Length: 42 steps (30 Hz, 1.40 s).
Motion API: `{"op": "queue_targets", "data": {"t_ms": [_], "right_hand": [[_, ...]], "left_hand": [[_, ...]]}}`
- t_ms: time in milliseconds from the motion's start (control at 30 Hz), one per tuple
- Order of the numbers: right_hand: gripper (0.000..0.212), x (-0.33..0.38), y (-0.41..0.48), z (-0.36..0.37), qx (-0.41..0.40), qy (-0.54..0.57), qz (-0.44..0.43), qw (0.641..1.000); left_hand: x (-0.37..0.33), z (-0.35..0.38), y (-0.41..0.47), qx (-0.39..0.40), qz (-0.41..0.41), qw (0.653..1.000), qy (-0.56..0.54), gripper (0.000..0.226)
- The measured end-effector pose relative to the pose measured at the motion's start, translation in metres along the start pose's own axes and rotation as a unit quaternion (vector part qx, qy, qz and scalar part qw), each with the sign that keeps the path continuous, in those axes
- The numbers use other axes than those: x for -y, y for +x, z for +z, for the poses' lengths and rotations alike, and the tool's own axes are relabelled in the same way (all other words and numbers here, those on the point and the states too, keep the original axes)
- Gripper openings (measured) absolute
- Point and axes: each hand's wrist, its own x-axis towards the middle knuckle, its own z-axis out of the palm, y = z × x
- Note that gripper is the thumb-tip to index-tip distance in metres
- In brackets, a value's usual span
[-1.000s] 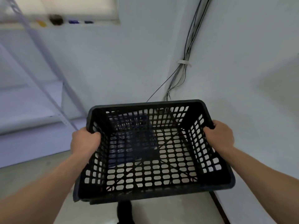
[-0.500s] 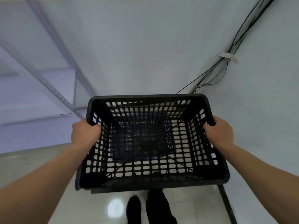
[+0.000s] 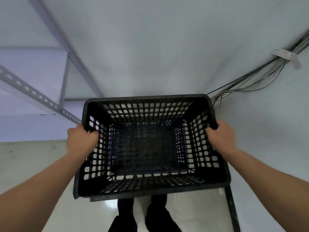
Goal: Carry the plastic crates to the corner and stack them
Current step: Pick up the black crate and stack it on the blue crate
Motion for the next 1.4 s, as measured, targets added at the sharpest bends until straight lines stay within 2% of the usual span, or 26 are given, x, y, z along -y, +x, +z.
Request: {"op": "queue_targets", "data": {"t_ms": [100,167,267,367,467,633,767,1033,1400], "right_hand": [[0.01,-0.003,0.019,0.021,-0.001,-0.015,0.01,1.0],[0.02,-0.007,0.028,0.036,0.008,-0.03,0.01,0.999],[0.049,-0.014,0.034,0.061,0.062,-0.031,0.048,0.996],[0.075,-0.019,0.031,0.081,0.079,-0.026,0.065,0.994],[0.077,-0.02,0.026,0.084,0.07,0.008,0.077,0.995],[0.073,-0.02,0.02,0.083,0.065,0.029,0.056,0.996],[0.072,-0.018,0.02,0.081,0.049,0.028,0.064,0.996],[0.067,-0.026,0.016,0.082,0.028,0.039,0.066,0.997],[0.076,-0.033,0.021,0.086,0.054,0.01,0.054,0.997]], "left_hand": [[0.003,0.021,0.02,0.006,-0.001,1.0,0.014,0.035],[0.007,0.034,0.03,0.018,-0.002,0.999,0.028,0.037],[0.013,0.051,0.039,0.048,-0.012,0.998,0.048,0.036],[0.017,0.067,0.041,0.048,0.001,0.997,0.065,0.053],[0.018,0.073,0.038,0.049,0.01,0.997,0.055,0.069],[0.019,0.072,0.034,0.047,0.008,0.998,0.038,0.065],[0.016,0.069,0.034,0.045,0.003,0.999,0.013,0.052],[0.017,0.069,0.044,0.077,0.041,0.996,-0.004,0.039],[0.025,0.065,0.043,0.114,0.032,0.993,0.022,0.058]]}}
